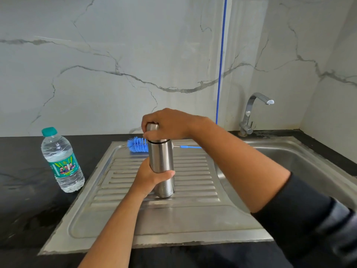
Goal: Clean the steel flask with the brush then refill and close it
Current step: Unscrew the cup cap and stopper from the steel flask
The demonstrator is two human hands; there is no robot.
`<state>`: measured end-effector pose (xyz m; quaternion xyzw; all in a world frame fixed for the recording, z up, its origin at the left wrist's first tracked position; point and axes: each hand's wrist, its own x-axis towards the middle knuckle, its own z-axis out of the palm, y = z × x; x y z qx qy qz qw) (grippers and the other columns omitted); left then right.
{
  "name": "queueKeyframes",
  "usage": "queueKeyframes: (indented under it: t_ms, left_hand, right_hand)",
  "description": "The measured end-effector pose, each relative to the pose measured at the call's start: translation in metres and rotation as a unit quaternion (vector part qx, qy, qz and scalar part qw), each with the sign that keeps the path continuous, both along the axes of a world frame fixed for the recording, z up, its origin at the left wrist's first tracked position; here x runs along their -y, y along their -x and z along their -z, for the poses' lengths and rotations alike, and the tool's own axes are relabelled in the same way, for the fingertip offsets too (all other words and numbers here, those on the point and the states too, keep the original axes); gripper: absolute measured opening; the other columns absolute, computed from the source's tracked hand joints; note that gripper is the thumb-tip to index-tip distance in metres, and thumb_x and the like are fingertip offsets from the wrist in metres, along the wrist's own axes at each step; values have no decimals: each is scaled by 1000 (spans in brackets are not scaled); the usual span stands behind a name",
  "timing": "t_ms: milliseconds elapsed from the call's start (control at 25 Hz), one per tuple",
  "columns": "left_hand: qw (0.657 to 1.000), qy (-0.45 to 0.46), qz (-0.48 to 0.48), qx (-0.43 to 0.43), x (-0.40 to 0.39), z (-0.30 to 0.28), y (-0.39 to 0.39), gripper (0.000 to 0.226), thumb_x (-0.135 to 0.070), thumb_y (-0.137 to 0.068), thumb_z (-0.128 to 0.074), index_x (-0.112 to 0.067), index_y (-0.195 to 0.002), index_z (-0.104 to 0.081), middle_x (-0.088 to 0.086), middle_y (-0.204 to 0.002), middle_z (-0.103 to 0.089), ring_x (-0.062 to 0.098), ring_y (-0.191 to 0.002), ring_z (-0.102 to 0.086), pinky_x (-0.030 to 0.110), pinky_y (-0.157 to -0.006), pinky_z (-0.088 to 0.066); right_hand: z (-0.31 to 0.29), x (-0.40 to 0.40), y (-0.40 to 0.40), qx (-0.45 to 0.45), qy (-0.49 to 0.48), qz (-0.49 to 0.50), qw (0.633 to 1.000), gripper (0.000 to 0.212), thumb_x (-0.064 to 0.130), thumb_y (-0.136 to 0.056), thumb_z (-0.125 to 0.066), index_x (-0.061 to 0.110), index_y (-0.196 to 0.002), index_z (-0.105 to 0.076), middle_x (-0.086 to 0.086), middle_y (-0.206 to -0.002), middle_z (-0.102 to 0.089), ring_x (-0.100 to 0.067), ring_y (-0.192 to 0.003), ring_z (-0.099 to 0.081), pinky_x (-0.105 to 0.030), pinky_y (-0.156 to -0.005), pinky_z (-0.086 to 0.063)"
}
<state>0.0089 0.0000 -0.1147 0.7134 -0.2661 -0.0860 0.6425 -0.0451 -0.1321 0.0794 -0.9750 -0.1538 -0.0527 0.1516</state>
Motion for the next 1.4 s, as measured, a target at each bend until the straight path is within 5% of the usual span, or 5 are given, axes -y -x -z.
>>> queueKeyframes:
  t_ms: [200,400,560,760,1400]
  left_hand:
    - [1000,-1,-7,9,2,0,1,62,-39,-56,-90,-20,-110,-67,8,-97,-75,24,-92,-73,44,-84,-61]
    - [1000,14,-11,1,1,0,4,63,-40,-52,-90,-23,-109,-68,6,-95,-75,23,-90,-73,42,-81,-62]
    - [1000,14,-11,2,1,0,5,63,-40,-53,-89,-22,-110,-67,5,-96,-75,21,-90,-73,41,-81,-61]
    - [1000,16,-12,0,2,1,5,65,-40,-53,-90,-22,-111,-68,6,-95,-75,23,-91,-73,42,-81,-61]
    - [1000,15,-7,-1,1,1,4,67,-42,-53,-89,-24,-114,-67,3,-98,-75,20,-93,-73,39,-82,-61]
  right_hand:
    - [-6,-8,4,39,185,128,974,70,80,-89,-46,19,-121,-52,3,-90,-53,-22,-87,-54,-37,-74,-43]
    - [-19,-7,5,-65,88,22,994,32,46,-93,-61,27,-117,-54,2,-105,-61,-21,-81,-67,-32,-66,-50]
    - [-22,-15,8,-33,171,94,980,57,71,-91,-54,20,-116,-54,1,-92,-58,-15,-69,-62,-30,-59,-44]
    - [-28,-11,3,-73,144,23,987,34,40,-93,-63,26,-124,-56,2,-108,-61,-19,-90,-65,-31,-70,-53]
    - [-28,-14,-4,-53,181,65,980,42,51,-91,-65,19,-118,-57,-3,-102,-64,-22,-81,-69,-33,-66,-50]
